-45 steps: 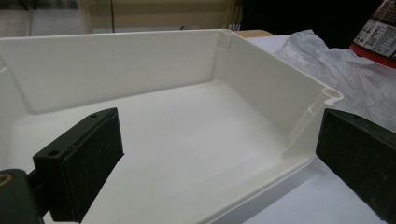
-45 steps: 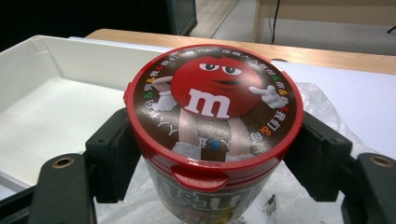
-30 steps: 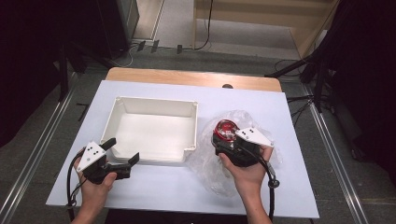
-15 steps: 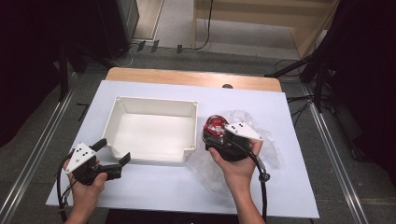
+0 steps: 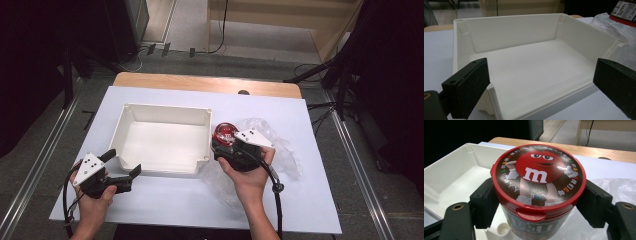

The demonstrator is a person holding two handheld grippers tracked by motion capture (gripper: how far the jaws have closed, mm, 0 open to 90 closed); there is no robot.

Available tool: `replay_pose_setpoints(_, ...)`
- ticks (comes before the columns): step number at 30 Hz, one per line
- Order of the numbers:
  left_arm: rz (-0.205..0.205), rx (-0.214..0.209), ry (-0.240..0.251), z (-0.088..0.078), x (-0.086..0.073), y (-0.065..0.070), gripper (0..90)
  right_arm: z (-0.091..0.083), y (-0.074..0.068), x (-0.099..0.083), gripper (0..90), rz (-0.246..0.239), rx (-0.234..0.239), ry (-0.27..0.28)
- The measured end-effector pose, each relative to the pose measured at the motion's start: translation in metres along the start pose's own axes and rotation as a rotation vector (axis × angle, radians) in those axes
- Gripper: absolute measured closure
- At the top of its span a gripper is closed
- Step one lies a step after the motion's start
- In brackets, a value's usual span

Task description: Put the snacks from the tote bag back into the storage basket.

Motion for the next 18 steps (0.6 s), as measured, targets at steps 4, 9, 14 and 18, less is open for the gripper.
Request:
replay_pose_setpoints(4, 0.004, -0.005, 0.0, 0.0, 0.0, 0.001, 0.9, 0.004, -0.005, -0.003, 25.7, -0.009, 0.007, -0.006)
replay_pose_setpoints(9, 0.005, -0.002, -0.002, 0.0, 0.0, 0.001, 0.9, 0.009, -0.009, -0.004, 25.7, -0.005, 0.014, -0.01)
replay_pose_setpoints(14, 0.008, -0.004, -0.008, 0.0, -0.001, 0.002, 0.9, 0.013, -0.014, -0.004, 25.7, -0.007, 0.021, -0.011)
replay_pose_setpoints(18, 0.012, -0.006, -0.009, 0.001, -0.001, 0.003, 0.9, 0.015, -0.018, -0.003, 25.7, -0.014, 0.026, -0.012)
Point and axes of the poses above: each handheld gripper's, and its own axes: z roughly forward along the jaws, x roughly out of its top, y roughly to its right, the point moved 4 cm from there along z, roughly forward along the jaws, and after that the axes turned 8 degrees about z, right-handed, at the moved point
